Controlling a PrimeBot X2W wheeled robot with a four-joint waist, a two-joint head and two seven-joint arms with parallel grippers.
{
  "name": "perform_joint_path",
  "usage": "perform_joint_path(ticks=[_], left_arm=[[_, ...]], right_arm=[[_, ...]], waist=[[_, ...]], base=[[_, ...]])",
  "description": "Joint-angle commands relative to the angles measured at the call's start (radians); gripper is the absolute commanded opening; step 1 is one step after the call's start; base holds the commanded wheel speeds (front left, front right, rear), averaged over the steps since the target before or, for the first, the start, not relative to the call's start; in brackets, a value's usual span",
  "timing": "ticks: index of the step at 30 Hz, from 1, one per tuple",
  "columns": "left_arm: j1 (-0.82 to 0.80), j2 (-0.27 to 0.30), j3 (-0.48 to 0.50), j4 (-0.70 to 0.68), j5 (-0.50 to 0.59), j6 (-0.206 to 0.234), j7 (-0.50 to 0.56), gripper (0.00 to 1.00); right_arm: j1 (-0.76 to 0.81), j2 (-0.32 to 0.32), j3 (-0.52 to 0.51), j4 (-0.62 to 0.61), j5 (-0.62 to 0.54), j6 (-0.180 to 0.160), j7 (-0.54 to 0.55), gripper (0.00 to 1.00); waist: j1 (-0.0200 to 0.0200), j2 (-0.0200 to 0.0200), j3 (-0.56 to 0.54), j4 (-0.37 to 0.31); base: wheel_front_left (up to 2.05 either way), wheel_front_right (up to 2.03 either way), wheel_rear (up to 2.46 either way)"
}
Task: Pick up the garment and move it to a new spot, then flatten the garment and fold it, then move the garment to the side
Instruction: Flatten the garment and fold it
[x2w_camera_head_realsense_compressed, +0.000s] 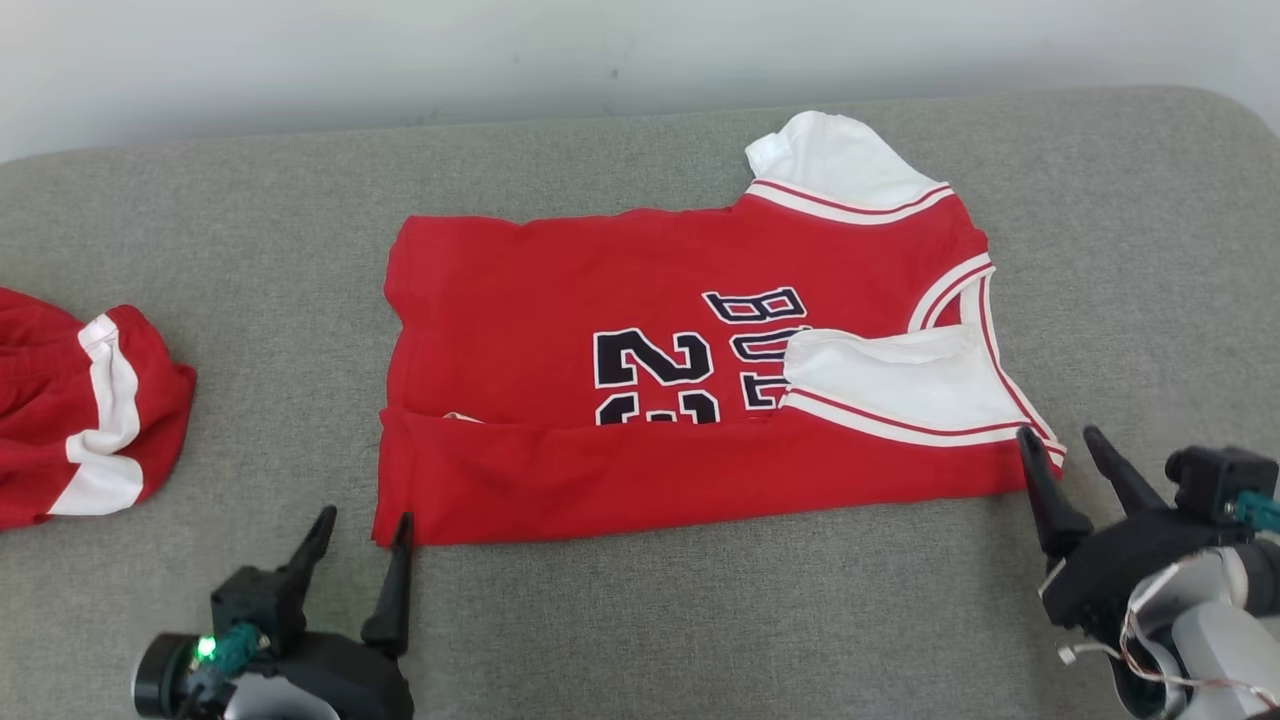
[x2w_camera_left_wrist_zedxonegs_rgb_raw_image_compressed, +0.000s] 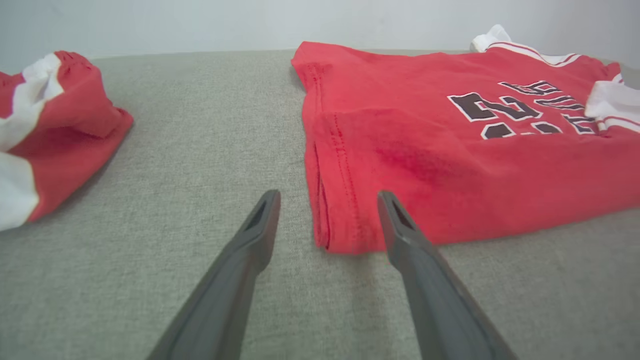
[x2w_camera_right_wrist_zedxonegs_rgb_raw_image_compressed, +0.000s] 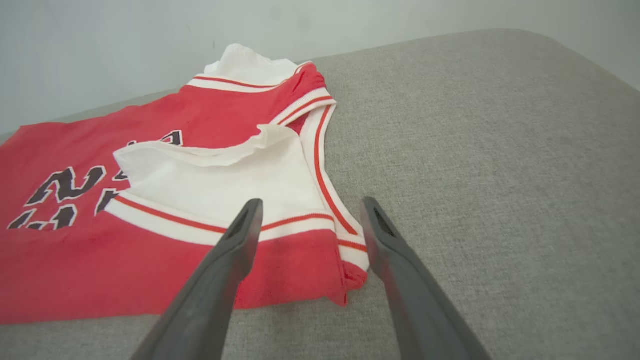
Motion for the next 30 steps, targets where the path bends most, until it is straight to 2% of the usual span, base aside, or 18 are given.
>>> perform_joint_path(ticks=[1,8,18,19,20,24,30], left_arm=[[0.012,0.000,0.004,-0.004,-0.006,0.004,-0.005,1.00],[0.024,-0.017,0.006,-0.007,-0.001,-0.003,-0.006,1.00],[-0.064,-0.057,-0.005,0.124,-0.021,-0.044,-0.005,0.98],[-0.071,-0.061,-0.006,0.135,-0.021,-0.049,-0.004,0.25],[-0.078,-0.066,-0.005,0.145,-0.022,-0.054,-0.004,0.00],[-0.069,-0.078,0.019,0.149,-0.017,-0.068,-0.004,0.00],[0.017,-0.073,0.069,0.098,-0.002,-0.061,-0.004,0.00]], right_arm=[[0.009,-0.005,0.002,0.002,-0.005,0.000,-0.007,1.00],[-0.004,-0.006,0.026,0.043,-0.033,0.000,-0.028,1.00],[-0.093,0.042,0.058,0.194,-0.074,0.000,-0.033,1.00],[-0.098,0.051,0.062,0.208,-0.073,0.000,-0.035,0.32],[-0.102,0.059,0.066,0.220,-0.070,0.000,-0.041,0.00],[-0.111,0.067,0.084,0.249,-0.049,0.000,-0.083,0.00],[-0.068,0.057,0.096,0.229,-0.006,0.000,-0.123,0.00]], waist=[[0.0001,-0.0001,0.000,0.000],[0.0001,-0.0001,0.017,0.001],[0.0001,-0.0001,0.055,0.006],[0.0001,-0.0001,0.056,0.006],[0.0001,-0.0001,0.056,0.005],[0.0001,-0.0001,0.025,0.004],[0.0001,-0.0001,-0.053,-0.002]], base=[[0.00,0.00,0.00],[0.00,0.00,0.00],[0.00,0.00,0.00],[0.00,0.00,0.00],[0.00,0.00,0.00],[0.00,0.00,0.00],[0.00,0.00,0.00]])
